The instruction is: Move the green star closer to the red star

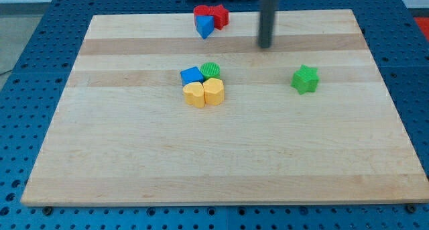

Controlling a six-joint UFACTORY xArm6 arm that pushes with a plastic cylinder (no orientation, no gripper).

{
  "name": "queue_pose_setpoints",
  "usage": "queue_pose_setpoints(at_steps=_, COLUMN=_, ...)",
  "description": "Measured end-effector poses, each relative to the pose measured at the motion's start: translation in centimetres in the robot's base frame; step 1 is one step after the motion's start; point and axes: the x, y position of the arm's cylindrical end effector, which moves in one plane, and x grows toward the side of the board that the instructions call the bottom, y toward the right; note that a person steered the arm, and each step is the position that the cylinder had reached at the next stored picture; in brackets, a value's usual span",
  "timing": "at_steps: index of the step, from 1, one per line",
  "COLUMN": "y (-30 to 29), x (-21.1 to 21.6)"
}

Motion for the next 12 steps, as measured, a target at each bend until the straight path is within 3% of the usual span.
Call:
queue_pose_setpoints(at_steps=1, y=8.0, x=3.0)
queue_pose_setpoints(at_steps=2, y=9.4, x=9.3)
queue_pose_setpoints(at_steps=3, y=7.3, x=13.0)
queue_pose_setpoints(at_steps=4, y=2.4, x=12.6)
queue_pose_setpoints(at_steps=5, y=-3.4, x=6.8)
queue_pose_setpoints(at_steps=6, y=-5.7, x=1.1)
queue_pose_setpoints(at_steps=8, y=-0.9, x=3.5)
queue_pose_setpoints(at_steps=9, y=-0.2, x=0.9)
queue_pose_setpoints(at_steps=12, y=-6.6, x=-1.5)
